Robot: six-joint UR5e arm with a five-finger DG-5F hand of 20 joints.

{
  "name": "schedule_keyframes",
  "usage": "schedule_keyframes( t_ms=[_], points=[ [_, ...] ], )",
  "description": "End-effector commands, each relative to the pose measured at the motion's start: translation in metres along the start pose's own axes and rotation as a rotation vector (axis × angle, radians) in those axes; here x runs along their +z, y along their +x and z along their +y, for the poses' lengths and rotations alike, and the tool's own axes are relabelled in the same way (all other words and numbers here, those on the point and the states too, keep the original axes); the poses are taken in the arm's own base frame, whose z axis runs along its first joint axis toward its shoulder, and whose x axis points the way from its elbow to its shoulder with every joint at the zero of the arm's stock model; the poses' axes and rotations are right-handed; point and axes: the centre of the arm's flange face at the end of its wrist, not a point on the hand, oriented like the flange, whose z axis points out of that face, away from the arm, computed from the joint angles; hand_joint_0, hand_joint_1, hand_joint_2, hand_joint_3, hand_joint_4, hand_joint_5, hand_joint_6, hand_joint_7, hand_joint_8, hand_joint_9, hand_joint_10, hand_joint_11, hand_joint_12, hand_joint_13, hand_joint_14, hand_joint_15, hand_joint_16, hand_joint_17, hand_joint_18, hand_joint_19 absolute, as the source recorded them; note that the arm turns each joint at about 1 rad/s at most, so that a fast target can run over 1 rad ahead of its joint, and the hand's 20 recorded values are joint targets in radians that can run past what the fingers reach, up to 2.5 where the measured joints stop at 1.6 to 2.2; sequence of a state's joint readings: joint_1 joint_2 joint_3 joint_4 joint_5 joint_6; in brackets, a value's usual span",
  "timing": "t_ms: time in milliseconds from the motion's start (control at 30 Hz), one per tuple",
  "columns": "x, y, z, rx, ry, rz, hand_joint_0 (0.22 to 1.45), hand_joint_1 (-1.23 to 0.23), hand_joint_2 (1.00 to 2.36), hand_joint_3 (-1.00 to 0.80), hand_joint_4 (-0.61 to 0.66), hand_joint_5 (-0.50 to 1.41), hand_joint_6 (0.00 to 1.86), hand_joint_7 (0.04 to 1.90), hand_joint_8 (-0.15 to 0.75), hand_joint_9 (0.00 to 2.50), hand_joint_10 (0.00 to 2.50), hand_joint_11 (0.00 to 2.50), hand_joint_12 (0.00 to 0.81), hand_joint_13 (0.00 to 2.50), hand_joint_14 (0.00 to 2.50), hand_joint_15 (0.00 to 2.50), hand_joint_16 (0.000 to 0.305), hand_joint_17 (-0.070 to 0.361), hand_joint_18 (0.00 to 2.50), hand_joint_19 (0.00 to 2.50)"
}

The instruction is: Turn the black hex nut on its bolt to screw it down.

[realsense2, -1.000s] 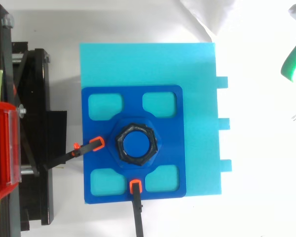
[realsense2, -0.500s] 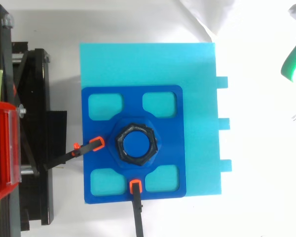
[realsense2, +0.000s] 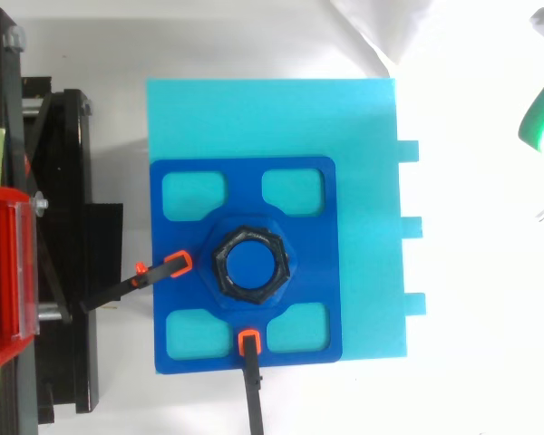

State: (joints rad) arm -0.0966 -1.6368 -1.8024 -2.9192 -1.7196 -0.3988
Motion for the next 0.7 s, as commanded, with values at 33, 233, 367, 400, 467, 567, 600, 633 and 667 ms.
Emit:
schedule_keyframes(
  t_ms=[33, 233, 367, 400, 467, 567, 600, 633, 667],
  points=[
    [0.0000, 0.0000, 0.0000, 0.000, 0.000, 0.000, 0.44, -0.36, 1.00, -0.50, 0.13, -0.24, 0.50, 0.65, 0.242, 0.06, 0.00, 0.00, 0.371, 0.10, 0.00, 0.00, 0.062, 0.138, 0.00, 0.06],
    [0.0000, 0.0000, 0.0000, 0.000, 0.000, 0.000, 0.44, -0.34, 1.00, -0.50, 0.12, -0.25, 0.50, 0.67, 0.233, 0.01, 0.00, 0.00, 0.368, 0.05, 0.00, 0.00, 0.061, 0.137, 0.00, 0.10],
    [0.0000, 0.0000, 0.0000, 0.000, 0.000, 0.000, 0.44, -0.34, 1.00, -0.50, 0.12, -0.25, 0.50, 0.66, 0.232, 0.01, 0.00, 0.00, 0.367, 0.05, 0.00, 0.00, 0.061, 0.137, 0.00, 0.11],
    [0.0000, 0.0000, 0.0000, 0.000, 0.000, 0.000, 0.44, -0.35, 1.00, -0.50, 0.12, -0.25, 0.50, 0.65, 0.233, 0.02, 0.00, 0.00, 0.369, 0.05, 0.00, 0.00, 0.061, 0.137, 0.00, 0.11],
    [0.0000, 0.0000, 0.0000, 0.000, 0.000, 0.000, 0.43, -0.37, 1.00, -0.50, 0.12, -0.25, 0.50, 0.70, 0.232, 0.01, 0.00, 0.00, 0.369, 0.05, 0.00, 0.00, 0.061, 0.137, 0.00, 0.11],
    [0.0000, 0.0000, 0.0000, 0.000, 0.000, 0.000, 0.43, -0.38, 1.00, -0.50, 0.11, -0.25, 0.50, 0.69, 0.232, 0.00, 0.00, 0.00, 0.369, 0.04, 0.00, 0.00, 0.061, 0.137, 0.00, 0.12],
    [0.0000, 0.0000, 0.0000, 0.000, 0.000, 0.000, 0.43, -0.38, 1.00, -0.50, 0.11, -0.25, 0.50, 0.66, 0.231, 0.01, 0.00, 0.00, 0.370, 0.04, 0.00, 0.00, 0.061, 0.138, 0.00, 0.11],
    [0.0000, 0.0000, 0.0000, 0.000, 0.000, 0.000, 0.43, -0.38, 1.00, -0.50, 0.11, -0.25, 0.50, 0.66, 0.232, 0.01, 0.00, 0.00, 0.370, 0.05, 0.00, 0.00, 0.061, 0.138, 0.00, 0.11],
    [0.0000, 0.0000, 0.0000, 0.000, 0.000, 0.000, 0.43, -0.38, 1.00, -0.50, 0.11, -0.25, 0.50, 0.68, 0.230, 0.00, 0.00, 0.00, 0.370, 0.04, 0.00, 0.00, 0.061, 0.137, 0.00, 0.11]
  ],
)
